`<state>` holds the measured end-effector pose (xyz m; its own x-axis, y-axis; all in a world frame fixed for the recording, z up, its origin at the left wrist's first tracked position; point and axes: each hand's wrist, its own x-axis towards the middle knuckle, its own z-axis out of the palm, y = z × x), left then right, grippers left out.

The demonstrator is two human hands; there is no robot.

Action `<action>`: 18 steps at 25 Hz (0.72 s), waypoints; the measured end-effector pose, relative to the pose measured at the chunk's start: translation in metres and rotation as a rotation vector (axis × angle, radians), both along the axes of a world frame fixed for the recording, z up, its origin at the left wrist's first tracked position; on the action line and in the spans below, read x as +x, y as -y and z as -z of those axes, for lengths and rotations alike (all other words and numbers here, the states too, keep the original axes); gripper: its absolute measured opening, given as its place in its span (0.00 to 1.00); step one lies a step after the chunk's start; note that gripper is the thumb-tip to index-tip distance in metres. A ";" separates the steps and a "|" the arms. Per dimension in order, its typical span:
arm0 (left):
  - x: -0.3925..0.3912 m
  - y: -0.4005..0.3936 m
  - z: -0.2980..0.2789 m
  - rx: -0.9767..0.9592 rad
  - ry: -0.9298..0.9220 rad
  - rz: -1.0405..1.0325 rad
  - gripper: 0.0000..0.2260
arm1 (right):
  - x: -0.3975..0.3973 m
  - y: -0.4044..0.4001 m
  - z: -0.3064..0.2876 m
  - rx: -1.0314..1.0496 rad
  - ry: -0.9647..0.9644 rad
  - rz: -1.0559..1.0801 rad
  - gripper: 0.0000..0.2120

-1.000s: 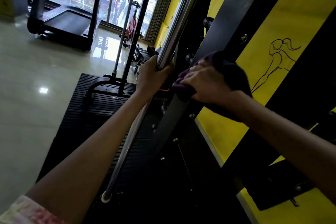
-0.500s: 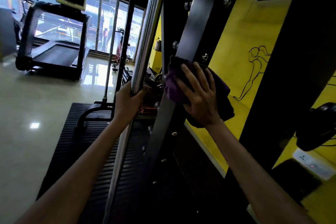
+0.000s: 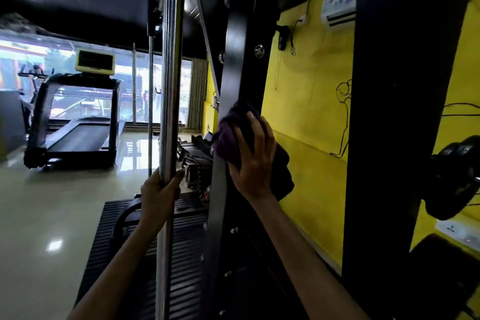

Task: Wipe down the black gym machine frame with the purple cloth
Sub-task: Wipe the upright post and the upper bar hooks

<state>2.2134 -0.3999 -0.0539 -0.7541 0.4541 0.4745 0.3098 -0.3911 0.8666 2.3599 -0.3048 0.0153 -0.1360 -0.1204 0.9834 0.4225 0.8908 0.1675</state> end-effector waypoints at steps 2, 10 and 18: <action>0.000 -0.002 -0.002 0.023 0.033 0.012 0.14 | -0.005 -0.003 -0.051 -0.008 -0.120 -0.066 0.23; 0.007 0.002 -0.014 -0.038 0.038 -0.042 0.14 | -0.009 -0.002 -0.069 -0.084 -0.232 -0.076 0.22; 0.010 0.005 -0.016 -0.100 0.061 -0.075 0.10 | -0.003 -0.004 0.006 -0.110 -0.174 -0.115 0.22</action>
<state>2.2230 -0.4048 -0.0376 -0.8139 0.4382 0.3816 0.2800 -0.2796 0.9184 2.3573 -0.3004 0.0096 0.0448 -0.0163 0.9989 0.3311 0.9436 0.0006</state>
